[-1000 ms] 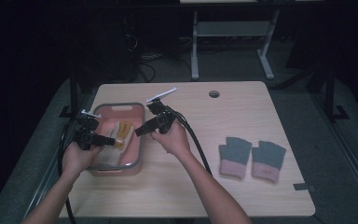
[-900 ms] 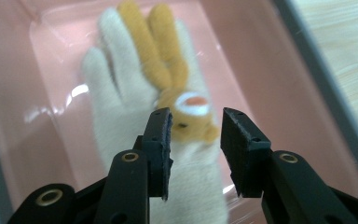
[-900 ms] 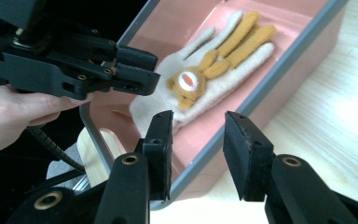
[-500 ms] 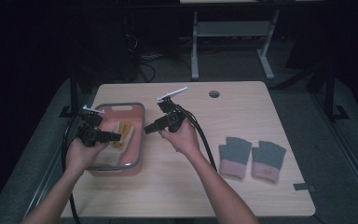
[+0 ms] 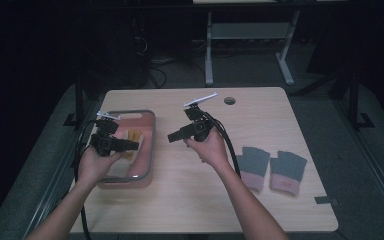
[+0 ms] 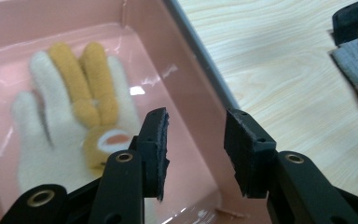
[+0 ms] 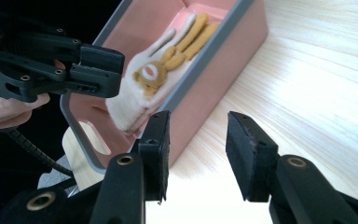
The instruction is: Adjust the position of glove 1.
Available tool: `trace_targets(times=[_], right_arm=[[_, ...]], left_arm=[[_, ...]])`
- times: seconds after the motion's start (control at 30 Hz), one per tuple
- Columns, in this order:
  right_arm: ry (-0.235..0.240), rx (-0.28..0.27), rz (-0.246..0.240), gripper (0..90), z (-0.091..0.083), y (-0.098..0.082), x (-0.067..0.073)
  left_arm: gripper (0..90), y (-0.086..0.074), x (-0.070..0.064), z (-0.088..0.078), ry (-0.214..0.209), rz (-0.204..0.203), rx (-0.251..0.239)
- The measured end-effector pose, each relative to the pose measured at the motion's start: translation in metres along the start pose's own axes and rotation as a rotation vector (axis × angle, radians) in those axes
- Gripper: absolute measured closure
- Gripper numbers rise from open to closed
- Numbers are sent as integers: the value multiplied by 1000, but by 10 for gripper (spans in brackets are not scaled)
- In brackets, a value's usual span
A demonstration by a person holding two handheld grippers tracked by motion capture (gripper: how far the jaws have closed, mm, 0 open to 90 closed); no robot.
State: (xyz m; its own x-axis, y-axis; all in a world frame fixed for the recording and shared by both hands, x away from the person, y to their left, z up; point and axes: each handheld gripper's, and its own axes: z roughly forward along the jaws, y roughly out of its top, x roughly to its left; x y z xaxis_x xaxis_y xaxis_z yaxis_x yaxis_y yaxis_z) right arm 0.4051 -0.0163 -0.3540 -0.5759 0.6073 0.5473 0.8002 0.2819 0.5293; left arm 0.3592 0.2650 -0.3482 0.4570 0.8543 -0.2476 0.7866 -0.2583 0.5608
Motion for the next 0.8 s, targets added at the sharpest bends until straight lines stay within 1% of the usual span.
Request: trace_targets(times=[0.03, 0.1, 0.13, 0.17, 0.2, 0.23, 0.3, 0.37, 0.4, 0.47, 0.5, 0.53, 0.57, 0.6, 0.63, 0.67, 0.7, 0.73, 0.77, 0.8], right_arm=[[-1, 2, 8, 591, -2, -1, -1], [-10, 3, 10, 587, -5, -3, -4], [-10, -2, 6, 583, -7, -5, -5], [-16, 0, 13, 578, -11, -7, -8], [-19, -4, 11, 574, -13, -8, -10], [-19, -4, 11, 574, -13, -8, -10], [-29, 2, 23, 567, -19, -12, -14], [-32, -3, 23, 565, -20, -14, -16], [-43, 1, 24, 558, -25, -16, -20], [-48, -3, 22, 558, -27, -18, -21], [-53, -8, 26, 556, -33, -20, -24], [-57, -9, 31, 555, -36, -22, -25], [-57, -9, 31, 555, -36, -22, -25], [-65, -13, 31, 551, -43, -24, -29], [-65, -13, 31, 551, -43, -24, -29], [-74, -21, 37, 550, -48, -27, -32], [-74, -21, 37, 550, -48, -27, -32], [-80, -23, 44, 546, -54, -29, -35], [-80, -23, 44, 546, -54, -29, -35], [-88, -21, 46, 544, -58, -32, -38]], left_arm=[[589, 1, -2, 0, -5, 0, -1], [583, 3, -6, 1, -11, 3, -8], [578, 4, -8, 1, -17, 6, -10], [565, 5, -10, 2, -28, 4, -12], [561, 7, -15, 3, -41, 12, -15], [560, 7, -15, 3, -41, 12, -15], [557, 10, -20, 4, -53, 23, -18], [555, 12, -26, 6, -64, 32, -22], [549, 13, -29, 7, -72, 33, -23], [545, 15, -34, 9, -81, 47, -17], [537, 16, -37, 11, -86, 54, -10], [534, 17, -42, 14, -95, 60, -14], [534, 17, -42, 14, -95, 60, -14], [534, 19, -46, 16, -104, 68, -15], [534, 19, -46, 16, -104, 68, -15], [530, 20, -51, 18, -113, 71, -16], [527, 20, -51, 18, -113, 71, -16], [522, 21, -53, 19, -115, 75, -16], [522, 22, -55, 20, -117, 75, -18], [514, 24, -59, 22, -125, 79, -23]])
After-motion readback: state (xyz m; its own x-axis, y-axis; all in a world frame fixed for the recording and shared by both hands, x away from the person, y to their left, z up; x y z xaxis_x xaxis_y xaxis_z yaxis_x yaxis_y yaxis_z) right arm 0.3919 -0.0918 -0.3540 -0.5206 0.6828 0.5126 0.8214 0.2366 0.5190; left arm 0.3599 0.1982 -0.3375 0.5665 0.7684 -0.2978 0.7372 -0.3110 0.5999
